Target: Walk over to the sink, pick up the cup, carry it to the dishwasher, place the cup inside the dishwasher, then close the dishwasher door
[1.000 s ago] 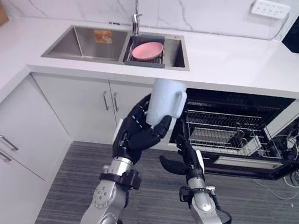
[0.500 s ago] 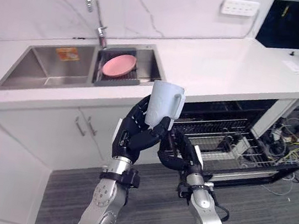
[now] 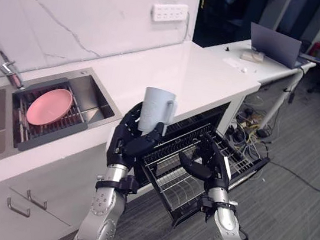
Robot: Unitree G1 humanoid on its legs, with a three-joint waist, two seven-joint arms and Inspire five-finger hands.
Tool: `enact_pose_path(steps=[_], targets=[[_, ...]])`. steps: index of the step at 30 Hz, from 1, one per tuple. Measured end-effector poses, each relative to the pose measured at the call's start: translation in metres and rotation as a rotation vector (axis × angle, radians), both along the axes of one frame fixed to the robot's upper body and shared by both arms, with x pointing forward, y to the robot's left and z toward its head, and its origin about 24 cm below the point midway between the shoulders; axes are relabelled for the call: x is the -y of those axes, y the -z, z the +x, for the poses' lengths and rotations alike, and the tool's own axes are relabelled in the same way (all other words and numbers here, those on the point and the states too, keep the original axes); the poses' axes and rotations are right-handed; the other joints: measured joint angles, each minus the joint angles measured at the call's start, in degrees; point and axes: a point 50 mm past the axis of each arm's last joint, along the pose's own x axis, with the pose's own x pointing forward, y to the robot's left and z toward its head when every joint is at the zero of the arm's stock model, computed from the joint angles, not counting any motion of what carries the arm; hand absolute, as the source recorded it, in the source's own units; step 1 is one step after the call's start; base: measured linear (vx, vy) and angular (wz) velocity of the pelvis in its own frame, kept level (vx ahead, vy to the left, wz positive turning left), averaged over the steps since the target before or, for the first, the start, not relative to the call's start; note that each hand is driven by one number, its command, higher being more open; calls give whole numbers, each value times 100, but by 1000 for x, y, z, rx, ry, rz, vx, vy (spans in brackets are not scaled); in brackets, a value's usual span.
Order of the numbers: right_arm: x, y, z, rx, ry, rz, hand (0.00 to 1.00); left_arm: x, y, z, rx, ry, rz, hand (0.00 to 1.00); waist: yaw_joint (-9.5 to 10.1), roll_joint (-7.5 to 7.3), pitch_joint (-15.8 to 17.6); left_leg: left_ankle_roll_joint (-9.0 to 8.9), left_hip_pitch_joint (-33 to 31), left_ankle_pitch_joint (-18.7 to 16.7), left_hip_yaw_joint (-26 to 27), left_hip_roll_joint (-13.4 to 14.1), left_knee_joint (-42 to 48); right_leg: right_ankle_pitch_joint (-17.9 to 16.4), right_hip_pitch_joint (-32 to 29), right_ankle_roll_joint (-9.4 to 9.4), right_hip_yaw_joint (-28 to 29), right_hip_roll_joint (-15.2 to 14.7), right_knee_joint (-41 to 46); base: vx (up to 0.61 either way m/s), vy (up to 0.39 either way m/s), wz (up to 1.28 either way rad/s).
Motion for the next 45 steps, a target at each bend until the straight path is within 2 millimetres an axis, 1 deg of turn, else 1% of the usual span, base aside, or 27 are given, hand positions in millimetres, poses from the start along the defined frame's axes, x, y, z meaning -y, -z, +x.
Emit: enact_pose_path(steps=[2, 4, 5, 7, 9, 12, 14, 18, 21, 23, 26, 28, 30, 32, 38, 41, 42, 43, 45], targets=[[-1, -7, 1, 30, -10, 44, 90, -3, 2, 0, -9, -8, 9, 30, -7, -3, -3, 10, 112, 47, 99, -37, -175, 30, 7, 30, 96, -23, -90, 15, 59, -31], [-2, -18, 3, 82, -26, 100, 90, -4, 1, 1, -5, -13, 18, 30, -73, -6, -10, 6, 208, 125, 209, -52, -412, 136, 0, 37, 201, -14, -254, 7, 30, -28], [-3, -21, 3, 94, -30, 110, 90, -4, 1, 2, -1, -12, 24, 30, -77, -6, -10, 7, 225, 136, 246, -50, -459, 169, -6, 36, 236, -4, -301, 8, 30, -30], [-3, -26, 4, 122, -35, 140, 90, -4, -2, 5, 10, -8, 27, 30, -103, -6, -16, 7, 246, 177, 345, -51, -564, 284, -12, 40, 317, 22, -451, 12, 33, -25], [-2, -31, 4, 146, -41, 171, 90, -3, -6, 13, 30, 0, 35, 30, -173, -6, -21, 16, 254, 230, 395, -53, -668, 402, -13, 55, 363, 29, -605, 16, 27, -14], [-3, -34, 4, 160, -64, 210, 90, -4, -7, 21, 37, 1, 61, 30, -251, -6, -25, 36, 305, 290, 431, -68, -795, 453, -15, 82, 367, 28, -663, 4, 12, -7], [-3, -36, 4, 170, -73, 244, 90, -4, -6, 23, 34, 2, 80, 30, -256, -5, -26, 41, 344, 339, 436, -83, -895, 457, -16, 88, 363, 27, -670, -3, -1, -2], [-2, -42, 4, 204, -94, 313, 90, -6, 0, 24, 6, 2, 99, 30, -258, -3, -61, 54, 364, 467, 397, -109, -1090, 487, -33, 114, 313, 29, -726, -14, -7, 5], [-3, -43, 4, 207, -111, 329, 90, -5, 7, 24, -25, 24, 112, 30, -255, -4, -116, 57, 400, 547, 371, -130, -1224, 494, -36, 123, 283, 28, -736, -19, -10, 6], [-4, -43, 4, 208, -115, 341, 90, -3, 6, 23, -19, 38, 134, 30, -250, -4, -118, 58, 400, 564, 360, -134, -1248, 499, -39, 130, 271, 28, -737, -24, -8, 5], [-8, -44, 5, 210, -143, 339, 90, 4, 6, 23, -9, 84, 153, 30, -245, 0, -160, 70, 401, 610, 333, -145, -1320, 502, -53, 134, 241, 28, -739, -23, -9, 6], [-12, -48, 8, 224, -169, 338, 90, 14, 7, 21, 0, 137, 190, 30, -235, -2, -170, 74, 395, 640, 308, -154, -1348, 505, -64, 139, 221, 28, -742, -19, -9, 6], [-17, -53, 12, 241, -190, 339, 90, 21, 7, 19, 1, 166, 187, 30, -236, -3, -172, 78, 393, 650, 301, -155, -1348, 507, -65, 138, 217, 27, -746, 0, 0, 0], [-17, -54, 14, 246, -193, 336, 90, 24, 6, 19, 3, 164, 175, 30, -236, -2, -174, 80, 385, 664, 286, -155, -1349, 512, -65, 138, 202, 27, -747, -11, -7, 2], [-16, -51, 23, 211, -154, 314, 90, 28, 6, 18, 5, 189, 185, 30, -234, -2, -194, 97, 307, 743, 156, -159, -1349, 527, -76, 131, 80, 28, -749, -17, -14, 11], [-16, -51, 34, 198, -135, 298, 90, 40, 4, 14, 20, 246, 190, 30, -209, -1, -199, 113, 258, 779, 136, -159, -1349, 562, -111, 129, 64, 31, -754, -35, -7, 5], [-17, -53, 38, 198, -129, 293, 90, 48, 2, 12, 32, 279, 191, 30, -189, -2, -200, 118, 238, 791, 137, -159, -1349, 579, -133, 132, 65, 31, -756, -38, 1, 0], [-17, -54, 40, 199, -123, 294, 90, 51, 0, 13, 39, 284, 188, 30, -180, -2, -200, 121, 235, 799, 139, -159, -1349, 591, -139, 133, 69, 32, -758, -39, 2, -1], [-17, -56, 42, 202, -115, 290, 90, 51, -3, 16, 54, 287, 215, 30, -185, -3, -218, 123, 236, 810, 140, -153, -1350, 602, -143, 127, 71, 38, -756, -39, -2, -1]])
